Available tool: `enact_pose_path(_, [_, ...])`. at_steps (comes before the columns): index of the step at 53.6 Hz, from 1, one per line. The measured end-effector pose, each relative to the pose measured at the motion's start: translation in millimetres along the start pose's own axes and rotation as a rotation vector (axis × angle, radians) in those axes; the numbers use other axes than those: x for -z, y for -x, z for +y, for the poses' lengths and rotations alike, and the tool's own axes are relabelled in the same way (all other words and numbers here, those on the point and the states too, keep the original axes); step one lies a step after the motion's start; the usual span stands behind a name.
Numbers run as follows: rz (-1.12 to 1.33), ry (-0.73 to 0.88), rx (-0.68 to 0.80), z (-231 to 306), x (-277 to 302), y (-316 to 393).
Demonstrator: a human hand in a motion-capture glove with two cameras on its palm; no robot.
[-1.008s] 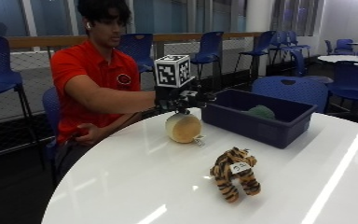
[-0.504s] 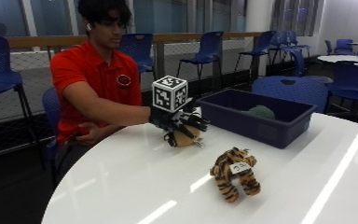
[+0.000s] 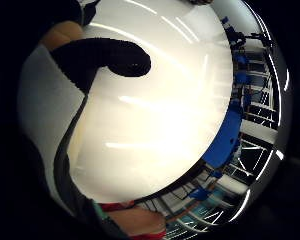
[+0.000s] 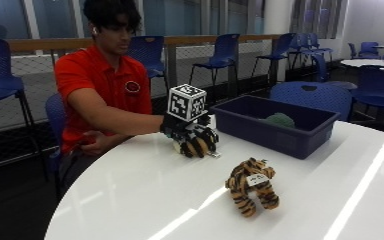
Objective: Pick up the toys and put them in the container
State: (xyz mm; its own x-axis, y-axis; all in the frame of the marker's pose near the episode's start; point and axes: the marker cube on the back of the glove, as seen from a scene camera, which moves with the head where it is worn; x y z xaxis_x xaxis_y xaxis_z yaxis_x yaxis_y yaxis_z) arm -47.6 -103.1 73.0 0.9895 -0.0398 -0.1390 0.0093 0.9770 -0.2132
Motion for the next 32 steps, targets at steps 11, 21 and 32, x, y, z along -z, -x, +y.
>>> enact_pose_path(11, [0.0, -0.035, 0.029, -3.3, 1.3, 5.8])
enact_pose_path(21, [0.02, -0.124, 0.059, -7.9, 5.3, 8.8])
enact_pose_path(32, [-0.04, -0.087, 0.058, -20.6, 34.1, 9.5])
